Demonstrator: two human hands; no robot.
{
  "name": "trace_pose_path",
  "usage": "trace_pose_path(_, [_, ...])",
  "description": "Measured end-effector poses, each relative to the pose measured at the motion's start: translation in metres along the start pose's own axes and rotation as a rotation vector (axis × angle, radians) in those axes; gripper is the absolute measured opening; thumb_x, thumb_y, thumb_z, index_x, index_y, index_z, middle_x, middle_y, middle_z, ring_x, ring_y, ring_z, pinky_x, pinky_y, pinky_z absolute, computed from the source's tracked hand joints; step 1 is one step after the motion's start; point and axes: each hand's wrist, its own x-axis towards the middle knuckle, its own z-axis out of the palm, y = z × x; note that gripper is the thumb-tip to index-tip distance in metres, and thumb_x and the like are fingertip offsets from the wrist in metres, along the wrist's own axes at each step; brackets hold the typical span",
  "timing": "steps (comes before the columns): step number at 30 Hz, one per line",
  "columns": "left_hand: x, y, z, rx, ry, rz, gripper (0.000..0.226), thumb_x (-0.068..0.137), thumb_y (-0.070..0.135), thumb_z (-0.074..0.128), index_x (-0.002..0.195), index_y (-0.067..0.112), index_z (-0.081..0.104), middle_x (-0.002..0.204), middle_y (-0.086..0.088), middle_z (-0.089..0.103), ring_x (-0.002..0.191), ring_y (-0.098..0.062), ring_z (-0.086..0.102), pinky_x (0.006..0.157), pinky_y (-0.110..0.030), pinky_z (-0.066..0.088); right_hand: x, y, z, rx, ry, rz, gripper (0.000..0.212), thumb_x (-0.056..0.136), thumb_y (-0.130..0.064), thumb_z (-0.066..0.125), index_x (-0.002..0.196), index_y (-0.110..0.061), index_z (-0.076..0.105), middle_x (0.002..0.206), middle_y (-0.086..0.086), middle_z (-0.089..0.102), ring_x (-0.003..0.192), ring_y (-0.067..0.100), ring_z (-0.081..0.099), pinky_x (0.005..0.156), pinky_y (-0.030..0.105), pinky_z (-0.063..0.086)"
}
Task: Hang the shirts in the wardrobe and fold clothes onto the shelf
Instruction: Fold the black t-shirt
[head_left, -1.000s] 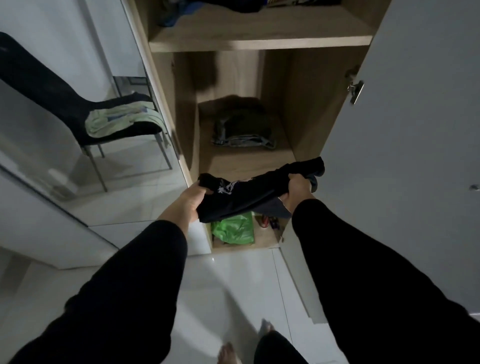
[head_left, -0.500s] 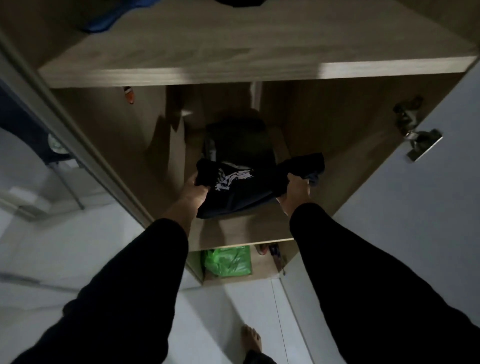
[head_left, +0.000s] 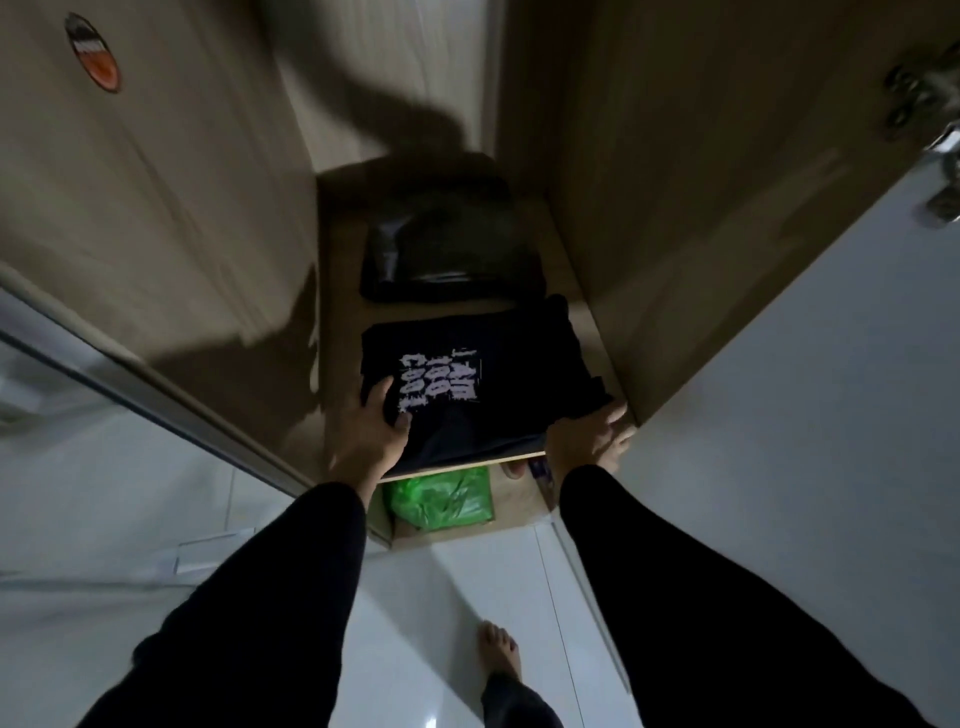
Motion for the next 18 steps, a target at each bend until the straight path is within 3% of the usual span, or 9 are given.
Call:
trace_pose_path(2, [-0.007,0.003,0.008,0.118,-0.140,0.083,0.066,0.091,0.054,0.047,0.148,0.035,0.019,0.159,0.000,-0.003,0.147,-0.021,-0.003,0.116,-0.038,0.012,-0.005,0.008,0.002,-0.239,0.084,-0.207,0.075,0.085,-0.022,0.055,0.149,-0.018,0.018,0.153,0.019,0.015,0.141,0.036,0.016,0.108,0.049,0.029])
trace_pose_path(4, [-0.011,0.003,0.018,0.207,-0.302,0.107,0.075,0.090,0.061,0.042,0.150,0.034,0.005,0.158,0.003,-0.016,0.146,-0.020,-0.013,0.115,-0.049,0.009,-0.002,0.015,0.010,-0.399,-0.105,-0.339,0.071,0.091,-0.034,0.051,0.151,-0.031,0.013,0.159,0.013,0.002,0.146,0.033,0.000,0.112,0.053,0.018])
trace_pose_path(6, [-0.012,0.000,0.028,0.285,-0.383,0.078,0.080,0.090,0.063,0.037,0.149,0.034,-0.007,0.157,0.001,-0.021,0.145,-0.022,-0.017,0.114,-0.054,0.008,0.002,0.021,0.018,-0.453,-0.327,-0.293,0.064,0.096,-0.042,0.042,0.151,-0.039,0.009,0.161,0.007,-0.007,0.147,0.032,-0.007,0.113,0.056,0.010])
trace_pose_path(8, [-0.011,-0.001,0.037,0.329,-0.385,0.052,0.079,0.091,0.063,0.033,0.148,0.033,-0.013,0.156,0.000,-0.025,0.145,-0.022,-0.019,0.114,-0.056,0.006,0.009,0.027,0.026,-0.470,-0.424,-0.267,0.063,0.098,-0.041,0.039,0.151,-0.040,0.006,0.160,0.007,-0.013,0.147,0.033,-0.011,0.115,0.054,0.008])
trace_pose_path(13, [-0.003,0.006,0.044,0.329,-0.355,0.030,0.078,0.092,0.062,0.031,0.148,0.033,-0.016,0.155,-0.002,-0.028,0.144,-0.023,-0.021,0.115,-0.055,0.004,0.030,0.018,0.031,-0.516,-0.439,-0.339,0.061,0.100,-0.035,0.037,0.151,-0.038,0.003,0.159,0.010,-0.018,0.146,0.036,-0.014,0.117,0.047,0.007])
trace_pose_path(18, [0.008,0.014,0.042,0.304,-0.351,-0.004,0.079,0.092,0.061,0.034,0.149,0.033,-0.013,0.156,-0.002,-0.025,0.144,-0.024,-0.019,0.114,-0.055,0.004,0.048,0.002,0.029,-0.542,-0.485,-0.358,0.062,0.100,-0.033,0.038,0.151,-0.038,0.005,0.159,0.009,-0.016,0.146,0.036,-0.012,0.117,0.049,0.010])
